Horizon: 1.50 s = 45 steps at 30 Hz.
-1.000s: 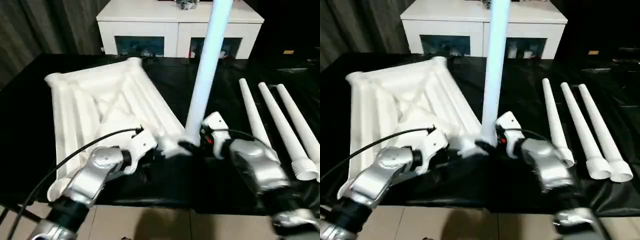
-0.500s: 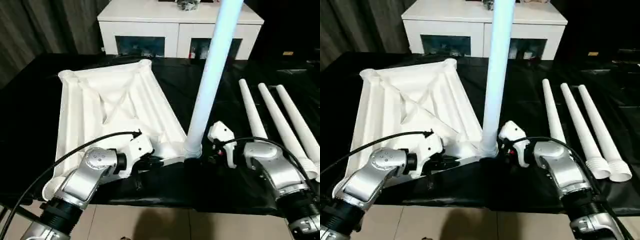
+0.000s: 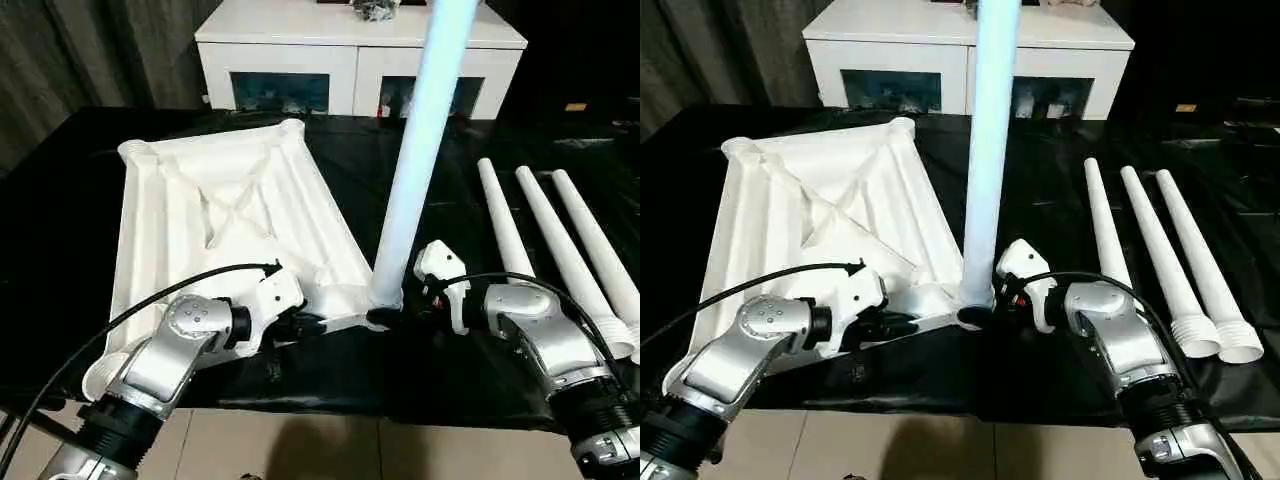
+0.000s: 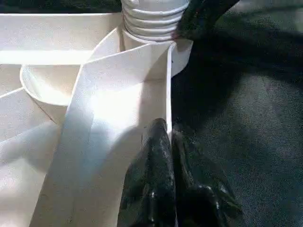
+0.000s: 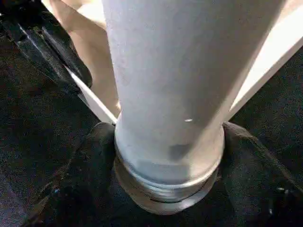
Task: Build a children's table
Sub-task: Rotate leg to tighten
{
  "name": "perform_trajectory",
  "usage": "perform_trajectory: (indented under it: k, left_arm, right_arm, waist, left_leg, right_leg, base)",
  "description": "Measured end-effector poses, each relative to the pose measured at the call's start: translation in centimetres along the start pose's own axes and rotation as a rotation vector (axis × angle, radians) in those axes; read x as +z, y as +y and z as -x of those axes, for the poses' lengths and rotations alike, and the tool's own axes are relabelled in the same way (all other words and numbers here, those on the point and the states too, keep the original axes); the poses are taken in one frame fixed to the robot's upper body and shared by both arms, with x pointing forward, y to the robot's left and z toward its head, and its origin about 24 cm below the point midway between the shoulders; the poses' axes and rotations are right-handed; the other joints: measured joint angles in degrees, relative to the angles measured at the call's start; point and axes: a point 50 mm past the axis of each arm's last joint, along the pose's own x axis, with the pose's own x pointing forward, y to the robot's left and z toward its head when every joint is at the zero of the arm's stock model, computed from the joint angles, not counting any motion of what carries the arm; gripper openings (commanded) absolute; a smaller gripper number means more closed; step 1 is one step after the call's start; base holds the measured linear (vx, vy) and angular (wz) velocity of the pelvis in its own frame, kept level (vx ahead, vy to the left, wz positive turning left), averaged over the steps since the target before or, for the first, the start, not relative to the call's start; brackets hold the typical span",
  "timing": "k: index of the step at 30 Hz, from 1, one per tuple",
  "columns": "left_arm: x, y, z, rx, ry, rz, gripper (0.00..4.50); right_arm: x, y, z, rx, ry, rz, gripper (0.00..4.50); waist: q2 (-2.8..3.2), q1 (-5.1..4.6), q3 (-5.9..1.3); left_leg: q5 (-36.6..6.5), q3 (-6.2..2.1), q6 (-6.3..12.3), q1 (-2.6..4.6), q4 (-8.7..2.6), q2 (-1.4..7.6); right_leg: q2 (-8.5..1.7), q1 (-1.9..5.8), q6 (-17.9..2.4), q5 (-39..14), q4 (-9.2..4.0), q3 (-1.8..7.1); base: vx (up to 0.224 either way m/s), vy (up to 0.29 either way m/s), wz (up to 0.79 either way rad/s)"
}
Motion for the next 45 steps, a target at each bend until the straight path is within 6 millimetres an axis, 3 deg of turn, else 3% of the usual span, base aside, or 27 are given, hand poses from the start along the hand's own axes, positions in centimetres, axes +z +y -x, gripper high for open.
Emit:
perform_trajectory:
  k: [9,13,15,20,22,26,29,31,37,43,45]
  left_arm:
    - [-0.1,0.1,0.2,0.0,0.003,0.003,0.0]
    - [-0.2,0.5,-0.1,0.056,0.009,0.024,0.0]
    - [-0.1,1.0,-0.7,0.113,0.009,0.051,0.0]
    - [0.9,1.8,-3.5,0.254,0.014,0.12,0.0]
    - [2.0,1.9,-5.5,0.313,0.019,0.155,0.0]
    - [3.1,1.6,-7.6,0.366,0.032,0.159,0.0]
    - [3.3,1.5,-8.1,0.373,0.034,0.145,0.0]
    - [3.4,1.5,-8.2,0.371,0.033,0.132,0.0]
    - [3.4,1.6,-8.2,0.371,0.03,0.113,0.0]
    - [3.4,1.8,-8.2,0.359,0.019,0.075,0.0]
    - [3.7,1.7,-8.5,0.347,0.003,0.047,0.44]
  right_arm:
    - [0.0,0.1,-0.3,-0.013,-0.011,-0.01,2.72]
    - [-0.3,0.1,-2.0,-0.133,-0.058,-0.081,2.72]
    - [-0.1,-0.2,-3.2,-0.249,-0.081,-0.142,2.72]
    - [0.3,-0.7,-5.8,-0.545,-0.111,-0.333,2.72]
    - [0.6,-1.3,-6.5,-0.7,-0.104,-0.404,2.72]
    - [0.9,-1.8,-7.4,-0.871,-0.079,-0.447,2.71]
    - [0.9,-1.9,-7.5,-0.904,-0.078,-0.445,2.71]
    - [0.8,-1.9,-7.4,-0.911,-0.09,-0.452,3.26]
    - [0.7,-2.1,-7.2,-0.939,-0.094,-0.452,3.82]
    - [0.4,-2.0,-6.0,-0.978,-0.111,-0.41,3.82]
    - [0.1,-1.7,-4.8,-0.985,-0.123,-0.379,3.85]
  waist:
    - [0.0,-0.17,0.0]
    - [-0.11,-1.14,-0.05]
    - [-0.11,-1.78,-0.05]
    - [-0.13,-2.11,-0.03]
    - [-0.07,-2.11,-0.02]
    - [0.03,-2.13,-0.04]
    - [0.05,-2.09,-0.03]
    - [0.04,-2.09,-0.03]
    - [0.32,-2.03,0.05]
    - [0.65,-1.62,0.22]
    - [0.81,-1.1,0.25]
  left_leg:
    - [0.0,-0.01,0.0,0.03,0.04,0.01]
    - [0.01,-0.01,-0.02,0.18,0.26,0.04]
    - [0.02,-0.01,-0.04,0.32,0.37,0.01]
    - [0.01,-0.07,-0.06,1.02,0.38,-0.05]
    - [0.01,-0.18,-0.06,0.99,0.28,-0.07]
    - [0.0,-0.24,-0.03,1.04,0.2,-0.16]
    - [-0.01,-0.31,-0.02,1.0,0.1,-0.16]
    - [-0.01,-0.28,-0.01,0.98,0.11,-0.27]
    - [-0.01,-0.28,-0.01,0.9,0.03,-0.41]
    - [-0.01,-0.26,-0.01,0.72,-0.48,-0.45]
    - [0.0,-0.22,-0.01,0.62,-0.68,-0.48]
  right_leg:
    - [0.0,0.0,0.0,0.0,0.09,0.0]
    - [0.02,0.01,-0.03,0.02,0.4,0.07]
    - [0.02,0.02,0.18,-0.11,0.56,0.18]
    - [0.0,0.54,0.29,-0.18,0.41,0.16]
    - [0.0,0.63,0.3,-0.19,-0.18,0.01]
    - [-0.02,0.68,0.3,-0.19,-0.93,-0.09]
    - [-0.04,0.87,0.31,-0.19,-1.59,-0.28]
    - [-0.07,0.93,0.31,-0.19,-1.75,-0.12]
    - [-0.1,0.86,0.31,-0.19,-1.74,0.03]
    - [-0.09,0.74,0.31,-0.19,-1.74,0.01]
    - [-0.09,0.73,0.31,-0.19,-1.75,0.07]
  base:
    - [0.0,0.0,0.0]
    - [0.0,0.0,0.0]
    - [0.0,0.0,0.0]
    - [-0.011,0.001,-0.01]
    - [0.0,0.0,0.0]
    - [0.0,0.0,0.0]
    - [0.0,0.0,0.0]
    - [0.0,0.0,0.0]
    - [0.0,0.0,0.0]
    - [0.0,0.0,0.0]
    - [0.0,0.0,0.0]
